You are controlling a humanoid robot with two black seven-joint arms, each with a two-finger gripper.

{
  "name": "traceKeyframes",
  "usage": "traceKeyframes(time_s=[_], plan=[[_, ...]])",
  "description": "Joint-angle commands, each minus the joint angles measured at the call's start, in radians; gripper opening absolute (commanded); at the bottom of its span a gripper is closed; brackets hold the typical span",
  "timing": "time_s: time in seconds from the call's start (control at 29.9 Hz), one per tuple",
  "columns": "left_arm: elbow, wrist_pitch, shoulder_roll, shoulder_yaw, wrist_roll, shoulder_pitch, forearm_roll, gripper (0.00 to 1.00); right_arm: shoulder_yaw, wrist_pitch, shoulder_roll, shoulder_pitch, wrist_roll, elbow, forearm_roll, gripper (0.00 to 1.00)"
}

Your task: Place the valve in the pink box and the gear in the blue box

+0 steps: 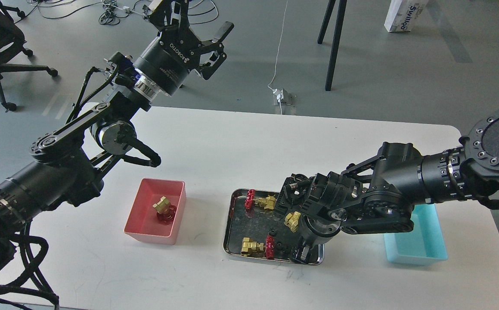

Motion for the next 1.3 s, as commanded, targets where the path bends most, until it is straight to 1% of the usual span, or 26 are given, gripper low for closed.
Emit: traceKeyframes(time_s=[0.0, 0.63, 1.04, 1.17, 1.27], plan=[[0.0, 0.0, 0.001, 0.0, 0.0, 0.0, 0.0, 0.89, 0.0, 0.0, -0.001, -0.002, 0.0, -0.001, 0.0, 0.51], [0.008, 0.0, 0.001, 0.0, 0.0, 0.005, 0.001, 0.89, 0.0, 0.0, -0.001, -0.024, 0.0, -0.03, 0.0, 0.5], [0.008, 0.0, 0.0, 0.0, 0.0, 0.006, 0.001, 0.9, 0.0, 0.0, 0.003, -0.022, 0.0, -0.032, 0.0, 0.36], [0.008, 0.0, 0.0, 0.0, 0.0, 0.006, 0.001, 0.9, 0.0, 0.0, 0.003, -0.022, 0.001, -0.03, -0.002, 0.33], [0.008, 0.0, 0.0, 0.0, 0.0, 0.008, 0.001, 0.9, 0.0, 0.0, 0.003, -0.021, 0.0, -0.03, 0.0, 0.28]])
